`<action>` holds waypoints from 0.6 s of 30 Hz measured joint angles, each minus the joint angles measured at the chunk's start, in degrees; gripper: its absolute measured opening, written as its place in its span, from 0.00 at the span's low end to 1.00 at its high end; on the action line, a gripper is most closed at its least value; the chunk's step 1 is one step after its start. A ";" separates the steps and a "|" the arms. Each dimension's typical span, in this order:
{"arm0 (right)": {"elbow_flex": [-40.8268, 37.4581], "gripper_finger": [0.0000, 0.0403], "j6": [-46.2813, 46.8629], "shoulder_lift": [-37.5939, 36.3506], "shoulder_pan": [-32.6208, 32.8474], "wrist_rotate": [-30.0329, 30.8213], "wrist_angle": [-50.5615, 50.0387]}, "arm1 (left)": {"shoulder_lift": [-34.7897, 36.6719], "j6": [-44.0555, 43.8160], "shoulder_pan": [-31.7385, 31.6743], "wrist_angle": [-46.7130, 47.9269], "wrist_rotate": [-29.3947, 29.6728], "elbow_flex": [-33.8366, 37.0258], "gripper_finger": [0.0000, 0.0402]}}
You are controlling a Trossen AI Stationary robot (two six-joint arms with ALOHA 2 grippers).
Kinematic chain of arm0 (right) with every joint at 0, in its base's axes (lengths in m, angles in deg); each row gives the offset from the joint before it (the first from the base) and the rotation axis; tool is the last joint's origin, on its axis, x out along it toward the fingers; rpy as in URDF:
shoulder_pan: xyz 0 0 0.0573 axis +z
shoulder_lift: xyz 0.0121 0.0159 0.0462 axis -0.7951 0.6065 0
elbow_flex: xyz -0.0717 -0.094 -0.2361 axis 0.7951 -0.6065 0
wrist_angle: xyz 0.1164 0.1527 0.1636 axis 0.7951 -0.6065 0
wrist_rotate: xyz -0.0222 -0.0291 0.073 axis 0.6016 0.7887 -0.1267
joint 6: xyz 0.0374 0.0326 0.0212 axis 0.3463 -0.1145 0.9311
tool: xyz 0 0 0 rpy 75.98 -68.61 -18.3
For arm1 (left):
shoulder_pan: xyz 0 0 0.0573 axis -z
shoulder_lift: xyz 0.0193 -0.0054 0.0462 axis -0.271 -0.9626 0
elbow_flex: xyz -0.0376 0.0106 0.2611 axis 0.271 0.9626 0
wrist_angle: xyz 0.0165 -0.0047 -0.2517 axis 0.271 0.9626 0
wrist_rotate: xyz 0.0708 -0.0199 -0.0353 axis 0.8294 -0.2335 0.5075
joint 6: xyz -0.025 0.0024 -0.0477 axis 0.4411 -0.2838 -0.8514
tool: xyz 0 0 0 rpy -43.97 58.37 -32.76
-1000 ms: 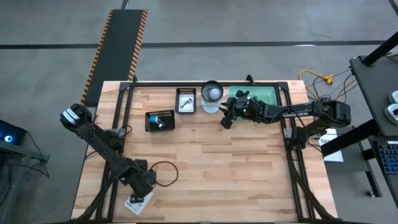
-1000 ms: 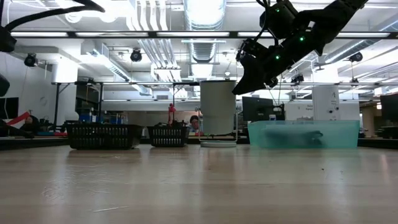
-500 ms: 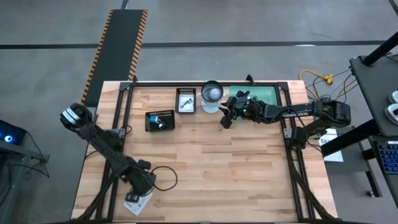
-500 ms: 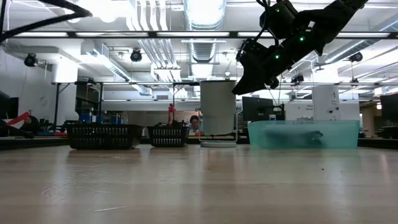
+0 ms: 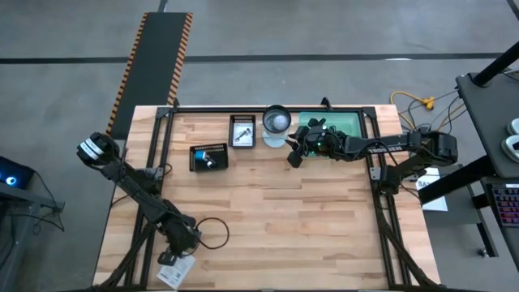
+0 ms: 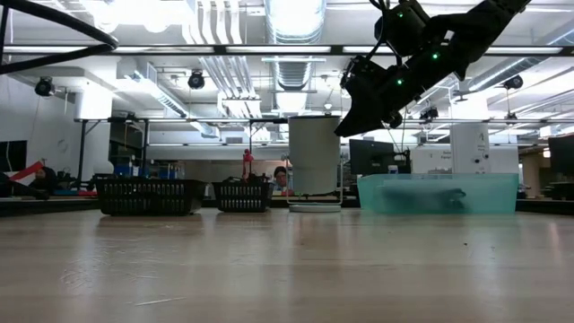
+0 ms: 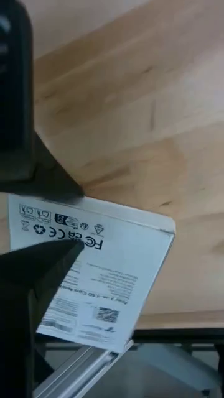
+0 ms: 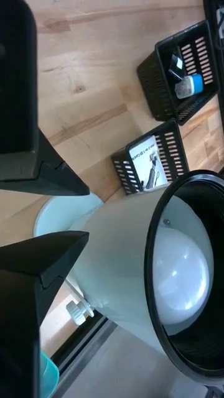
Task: Pick and place items into bin
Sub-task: Put the white box into the top black bin
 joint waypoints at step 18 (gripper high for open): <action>0.00 0.21 -0.16 -0.01 0.00 0.00 0.01 | 0.30 -0.13 -0.71 -0.16 -2.90 0.04 0.01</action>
